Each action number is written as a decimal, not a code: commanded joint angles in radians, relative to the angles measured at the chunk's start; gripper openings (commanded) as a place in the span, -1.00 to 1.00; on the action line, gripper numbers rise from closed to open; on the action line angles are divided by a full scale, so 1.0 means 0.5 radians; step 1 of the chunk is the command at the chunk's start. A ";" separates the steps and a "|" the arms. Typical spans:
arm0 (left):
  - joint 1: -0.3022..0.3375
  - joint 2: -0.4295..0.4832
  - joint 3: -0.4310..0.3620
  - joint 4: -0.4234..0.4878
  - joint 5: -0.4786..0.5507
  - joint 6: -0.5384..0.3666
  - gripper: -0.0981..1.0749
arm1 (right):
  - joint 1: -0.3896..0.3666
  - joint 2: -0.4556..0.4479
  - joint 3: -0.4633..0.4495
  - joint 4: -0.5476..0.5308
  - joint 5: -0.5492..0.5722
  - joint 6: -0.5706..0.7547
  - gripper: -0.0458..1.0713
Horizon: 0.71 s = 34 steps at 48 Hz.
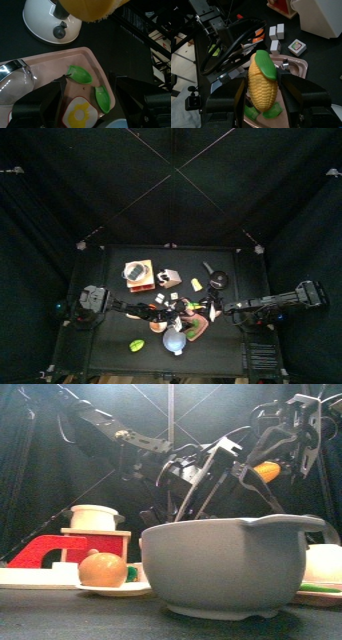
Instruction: Remove husk
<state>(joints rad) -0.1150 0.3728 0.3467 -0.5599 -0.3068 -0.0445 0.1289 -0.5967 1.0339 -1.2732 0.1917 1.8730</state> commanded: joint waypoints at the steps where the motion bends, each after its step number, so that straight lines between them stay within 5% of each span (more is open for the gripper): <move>1: 0.006 -0.184 0.083 0.009 -0.141 0.009 0.84 | 0.028 -0.037 -0.006 -0.003 -0.003 -0.003 0.33; 11: -0.037 -0.356 0.414 0.169 -0.709 0.012 0.84 | 0.037 -0.058 -0.015 -0.126 -0.003 0.000 0.33; 21: -0.101 -0.334 0.577 0.249 -1.267 0.012 0.84 | 0.083 -0.018 -0.071 -0.371 -0.003 0.000 0.33; 34: -0.166 -0.362 0.657 0.525 -1.445 0.086 0.84 | 0.196 0.028 -0.061 -0.644 -0.012 0.000 0.33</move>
<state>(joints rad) -0.1979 0.2209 0.6796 -0.3543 -1.0170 -0.0184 0.2102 -0.5829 1.0247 -1.5631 0.1887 1.8730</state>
